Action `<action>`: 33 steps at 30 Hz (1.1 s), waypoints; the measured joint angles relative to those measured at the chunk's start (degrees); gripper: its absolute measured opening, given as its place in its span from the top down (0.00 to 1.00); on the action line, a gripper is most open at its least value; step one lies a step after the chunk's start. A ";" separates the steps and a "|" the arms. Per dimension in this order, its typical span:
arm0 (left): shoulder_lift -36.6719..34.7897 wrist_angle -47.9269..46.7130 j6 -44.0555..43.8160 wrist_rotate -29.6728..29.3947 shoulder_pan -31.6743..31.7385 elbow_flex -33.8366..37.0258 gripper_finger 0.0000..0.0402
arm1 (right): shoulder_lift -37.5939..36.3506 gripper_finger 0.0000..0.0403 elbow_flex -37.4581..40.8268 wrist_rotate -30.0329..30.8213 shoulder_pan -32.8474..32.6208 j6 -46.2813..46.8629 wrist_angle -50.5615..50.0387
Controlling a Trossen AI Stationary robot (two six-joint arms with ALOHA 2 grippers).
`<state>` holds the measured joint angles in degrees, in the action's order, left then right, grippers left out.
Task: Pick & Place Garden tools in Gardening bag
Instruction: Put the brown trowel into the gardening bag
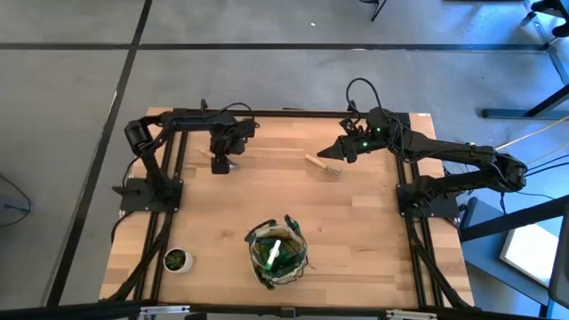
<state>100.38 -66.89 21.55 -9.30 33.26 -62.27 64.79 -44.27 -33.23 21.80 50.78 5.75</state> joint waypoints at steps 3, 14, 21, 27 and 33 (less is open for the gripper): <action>0.00 2.82 0.24 0.04 -0.04 1.72 0.53 | 0.00 0.99 0.00 0.00 0.00 0.00 -0.01; 0.00 8.21 0.33 -1.06 0.42 5.17 0.53 | 0.00 0.99 0.00 0.04 -0.04 0.00 -0.04; -0.26 11.39 -1.48 0.66 0.61 9.04 0.53 | 0.00 0.99 -0.02 0.17 -0.04 0.00 0.05; -0.24 11.70 -4.71 2.34 0.48 9.35 0.72 | 0.00 0.99 -0.02 0.17 -0.04 -0.01 0.07; -0.93 12.23 -9.31 4.13 0.52 9.46 0.88 | 0.00 0.99 -0.02 0.56 -0.04 0.00 0.08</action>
<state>99.45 -54.65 12.24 -5.17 33.78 -52.82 64.79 -44.29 -32.68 21.76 50.78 5.83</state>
